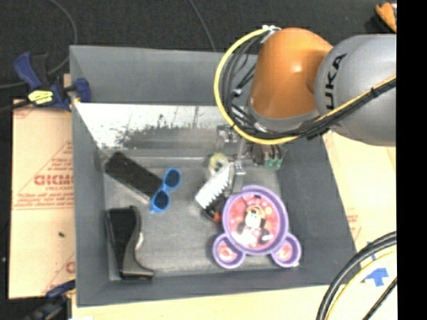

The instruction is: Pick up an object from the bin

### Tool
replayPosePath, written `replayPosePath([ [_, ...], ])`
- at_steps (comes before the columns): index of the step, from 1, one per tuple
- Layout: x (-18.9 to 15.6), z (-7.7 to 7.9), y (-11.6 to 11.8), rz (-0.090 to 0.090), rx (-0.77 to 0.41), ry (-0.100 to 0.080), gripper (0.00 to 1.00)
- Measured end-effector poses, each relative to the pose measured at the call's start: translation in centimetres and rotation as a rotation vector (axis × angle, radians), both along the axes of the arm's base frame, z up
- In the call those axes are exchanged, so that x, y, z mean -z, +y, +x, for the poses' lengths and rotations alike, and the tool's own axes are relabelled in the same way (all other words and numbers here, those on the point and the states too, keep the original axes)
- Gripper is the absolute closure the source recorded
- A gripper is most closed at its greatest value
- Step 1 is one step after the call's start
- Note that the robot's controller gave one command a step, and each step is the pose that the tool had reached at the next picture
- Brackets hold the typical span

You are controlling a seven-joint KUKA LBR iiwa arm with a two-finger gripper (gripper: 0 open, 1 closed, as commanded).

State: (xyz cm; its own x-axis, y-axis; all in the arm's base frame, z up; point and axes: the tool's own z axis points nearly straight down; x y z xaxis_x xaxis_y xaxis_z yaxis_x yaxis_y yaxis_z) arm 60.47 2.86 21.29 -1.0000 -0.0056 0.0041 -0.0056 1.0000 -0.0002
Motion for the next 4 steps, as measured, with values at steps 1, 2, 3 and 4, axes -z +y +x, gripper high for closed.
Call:
replayPosePath([
  [1, -0.5, 0.1, 0.0, 0.001, 0.001, -0.009, 0.00],
  [2, 12.1, 2.5, -1.9, 0.001, -0.176, 0.002, 0.00],
  [3, 5.5, 2.7, -3.1, -0.001, -0.218, -0.017, 0.00],
  [4, 11.4, 2.5, -2.7, 0.002, -0.346, 0.002, 0.00],
])
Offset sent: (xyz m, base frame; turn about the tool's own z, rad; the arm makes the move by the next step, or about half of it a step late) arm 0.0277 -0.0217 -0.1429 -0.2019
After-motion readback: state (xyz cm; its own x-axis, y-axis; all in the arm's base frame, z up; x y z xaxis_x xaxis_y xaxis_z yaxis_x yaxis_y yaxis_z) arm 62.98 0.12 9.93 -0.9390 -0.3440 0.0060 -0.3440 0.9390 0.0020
